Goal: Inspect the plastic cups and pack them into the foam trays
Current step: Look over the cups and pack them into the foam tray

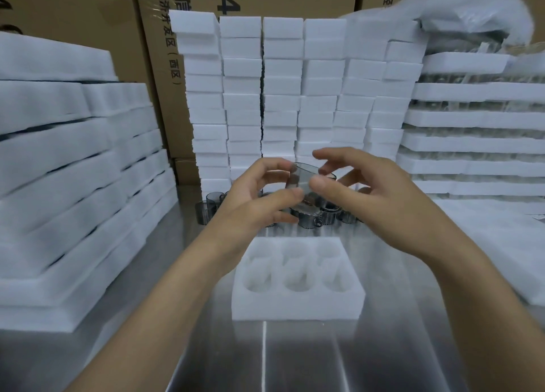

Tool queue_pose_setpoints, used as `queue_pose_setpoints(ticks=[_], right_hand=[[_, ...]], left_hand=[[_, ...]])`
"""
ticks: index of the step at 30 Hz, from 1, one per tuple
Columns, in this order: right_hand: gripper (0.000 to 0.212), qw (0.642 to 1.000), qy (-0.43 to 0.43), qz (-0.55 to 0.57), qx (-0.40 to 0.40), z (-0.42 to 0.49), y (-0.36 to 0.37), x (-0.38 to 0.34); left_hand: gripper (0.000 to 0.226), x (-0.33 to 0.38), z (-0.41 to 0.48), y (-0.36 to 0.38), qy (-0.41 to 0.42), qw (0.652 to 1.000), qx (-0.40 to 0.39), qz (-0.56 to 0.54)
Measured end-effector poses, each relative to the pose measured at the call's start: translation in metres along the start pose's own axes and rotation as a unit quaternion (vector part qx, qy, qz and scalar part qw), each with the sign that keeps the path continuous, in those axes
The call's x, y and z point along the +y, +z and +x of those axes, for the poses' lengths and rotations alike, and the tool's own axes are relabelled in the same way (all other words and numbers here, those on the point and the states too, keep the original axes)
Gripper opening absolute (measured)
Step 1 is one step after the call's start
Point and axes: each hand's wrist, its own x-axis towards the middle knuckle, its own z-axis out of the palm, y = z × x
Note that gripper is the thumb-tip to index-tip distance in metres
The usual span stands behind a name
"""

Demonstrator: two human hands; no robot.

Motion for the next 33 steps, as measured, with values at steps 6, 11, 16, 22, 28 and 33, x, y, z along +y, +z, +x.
queue_pose_setpoints(ticks=[6, 11, 16, 22, 28, 33], right_hand=[[0.047, 0.996, 0.073, -0.036, -0.041, 0.004, -0.002, 0.019], [0.052, 0.976, 0.177, -0.112, -0.055, 0.010, 0.008, 0.054], [0.057, 0.949, 0.243, -0.181, -0.087, 0.011, 0.018, 0.087], [0.067, 0.939, 0.258, -0.205, -0.094, 0.014, 0.023, 0.104], [0.082, 0.926, 0.262, -0.254, -0.099, 0.013, 0.043, 0.101], [0.078, 0.916, 0.251, -0.303, -0.085, 0.013, 0.051, 0.098]], left_hand=[[0.048, -0.023, 0.005, -0.006, 0.007, 0.998, -0.031, 0.052], [0.040, -0.071, 0.010, -0.032, -0.018, 0.948, 0.037, 0.315], [0.052, -0.114, 0.007, -0.057, -0.091, 0.889, -0.012, 0.448], [0.051, -0.133, 0.009, -0.066, -0.122, 0.879, -0.034, 0.460], [0.069, -0.130, 0.010, -0.068, -0.140, 0.870, -0.039, 0.471], [0.046, -0.131, 0.010, -0.069, -0.127, 0.871, -0.038, 0.473]])
